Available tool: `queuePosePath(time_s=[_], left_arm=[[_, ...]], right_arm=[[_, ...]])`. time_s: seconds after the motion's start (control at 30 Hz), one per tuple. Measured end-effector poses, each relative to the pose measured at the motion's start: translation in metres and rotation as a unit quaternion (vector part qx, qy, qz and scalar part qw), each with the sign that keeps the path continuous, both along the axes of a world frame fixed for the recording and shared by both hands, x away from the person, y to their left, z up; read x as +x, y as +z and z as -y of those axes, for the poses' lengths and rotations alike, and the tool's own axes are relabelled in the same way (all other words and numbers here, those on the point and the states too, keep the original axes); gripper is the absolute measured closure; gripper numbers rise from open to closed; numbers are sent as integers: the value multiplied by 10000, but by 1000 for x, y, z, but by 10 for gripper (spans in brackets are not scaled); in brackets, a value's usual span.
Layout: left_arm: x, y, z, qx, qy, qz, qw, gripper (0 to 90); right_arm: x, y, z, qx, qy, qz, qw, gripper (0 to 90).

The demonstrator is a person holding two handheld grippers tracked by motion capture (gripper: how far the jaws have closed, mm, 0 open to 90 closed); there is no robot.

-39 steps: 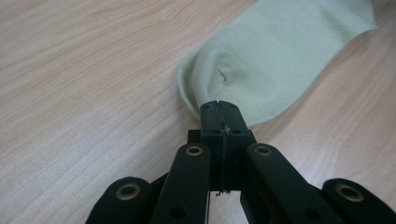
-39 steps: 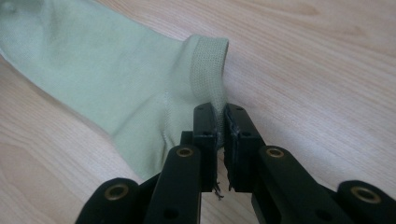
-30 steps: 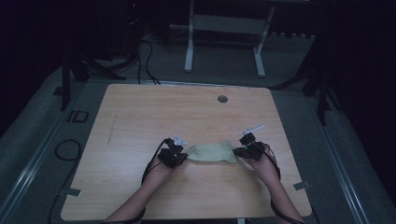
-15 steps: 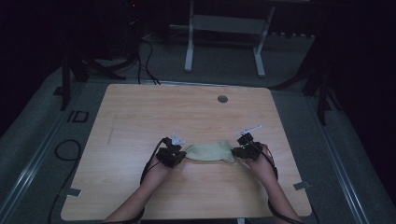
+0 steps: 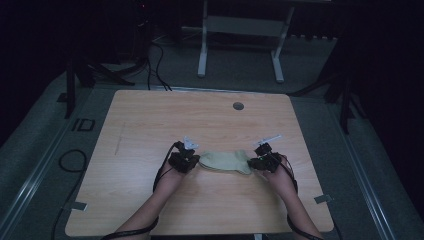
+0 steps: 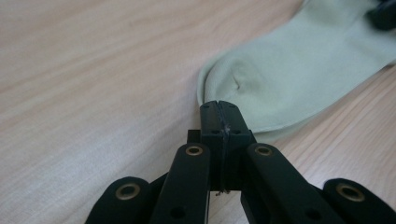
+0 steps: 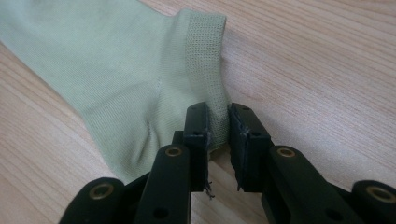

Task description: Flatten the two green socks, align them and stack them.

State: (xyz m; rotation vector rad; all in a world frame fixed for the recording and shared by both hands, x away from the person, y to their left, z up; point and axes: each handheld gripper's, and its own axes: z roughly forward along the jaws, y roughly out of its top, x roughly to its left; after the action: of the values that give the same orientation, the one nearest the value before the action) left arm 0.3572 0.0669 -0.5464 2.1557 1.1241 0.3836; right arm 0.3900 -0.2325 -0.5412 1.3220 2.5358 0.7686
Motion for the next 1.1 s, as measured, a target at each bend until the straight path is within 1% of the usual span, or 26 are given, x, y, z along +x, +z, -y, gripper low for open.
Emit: queuePosePath(time_s=[0.07, 0.13, 0.17, 0.23, 0.27, 0.3, 0.33, 0.37, 0.4, 0.47, 0.5, 0.57, 0.6, 0.63, 0.67, 0.7, 0.73, 0.8, 0.87, 0.9, 0.93, 1.0, 1.03, 1.07, 1.1], left_arm=[[2, -6, 1, 64, -20, -140, 9999, 899], [3, -9, 0, 36, -54, -217, 9997, 898], [3, -10, 0, 38, -54, -221, 9997, 897], [2, -9, -1, 3, -64, -285, 9996, 891], [0, -8, -1, -21, -58, -253, 9997, 839], [-3, -5, -1, -24, -86, -210, 9997, 758], [-6, -2, 0, 29, -110, -128, 9999, 663], [-8, 1, 0, 73, -129, -37, 9999, 601], [-10, 5, 0, 68, -155, 28, 9999, 601], [-13, 15, 1, 25, -113, 222, 9997, 613], [-14, 19, 2, 11, -95, 310, 9995, 636], [-15, 25, 6, -134, -152, 436, 9988, 710], [-15, 27, 9, -218, -234, 442, 9985, 710], [-14, 26, 13, -250, -316, 444, 9982, 754], [-14, 26, 13, -250, -316, 444, 9982, 771], [-13, 24, 20, -167, -381, 493, 9979, 818], [-9, 18, 29, -134, -441, 419, 9981, 843], [-2, 10, 36, -99, -448, 285, 9985, 876], [3, 3, 40, -67, -427, 227, 9988, 876], [5, 0, 41, -67, -434, 185, 9989, 876], [6, -3, 42, -17, -434, 161, 9989, 876], [7, -11, 42, 8, -401, 74, 9992, 876], [7, -13, 41, -47, -383, 96, 9992, 877], [7, -13, 40, -86, -344, 66, 9993, 877], [6, -13, 38, -63, -338, 89, 9994, 877]], right_arm=[[0, 0, 0, 14, -5, -7, 10000, 769], [0, 0, 0, -7, 1, 6, 10000, 767], [0, 0, 0, -13, 7, 9, 10000, 765], [0, 0, 0, -10, 30, 1, 10000, 738], [1, 1, -1, 1, 54, -40, 10000, 700], [1, 1, -1, 16, 76, -99, 9999, 682], [0, 2, -1, 8, 83, -111, 9999, 655], [-1, 4, -1, 3, 111, -99, 9999, 639], [-2, 6, -2, 7, 125, -70, 9999, 633], [-5, 12, -3, 45, 153, 57, 9999, 620], [-6, 16, -3, 93, 150, 135, 9998, 620], [-9, 24, -4, 221, 110, 294, 9993, 659], [-11, 27, -6, 278, 104, 355, 9989, 708], [-13, 29, -8, 312, 115, 408, 9986, 791], [-13, 29, -8, 312, 115, 408, 9986, 791], [-17, 29, -16, 222, 224, 466, 9984, 894], [-17, 28, -18, 171, 245, 494, 9983, 896], [-17, 22, -24, 120, 291, 436, 9986, 897], [-16, 16, -27, 65, 288, 398, 9988, 897], [-16, 13, -27, 67, 268, 376, 9989, 897], [-15, 11, -27, 73, 264, 361, 9990, 897], [-13, 5, -26, -12, 232, 335, 9992, 896], [-12, 3, -26, -33, 227, 299, 9993, 893], [-10, 0, -25, -49, 232, 280, 9993, 886], [-10, -2, -25, -44, 240, 277, 9993, 883]])
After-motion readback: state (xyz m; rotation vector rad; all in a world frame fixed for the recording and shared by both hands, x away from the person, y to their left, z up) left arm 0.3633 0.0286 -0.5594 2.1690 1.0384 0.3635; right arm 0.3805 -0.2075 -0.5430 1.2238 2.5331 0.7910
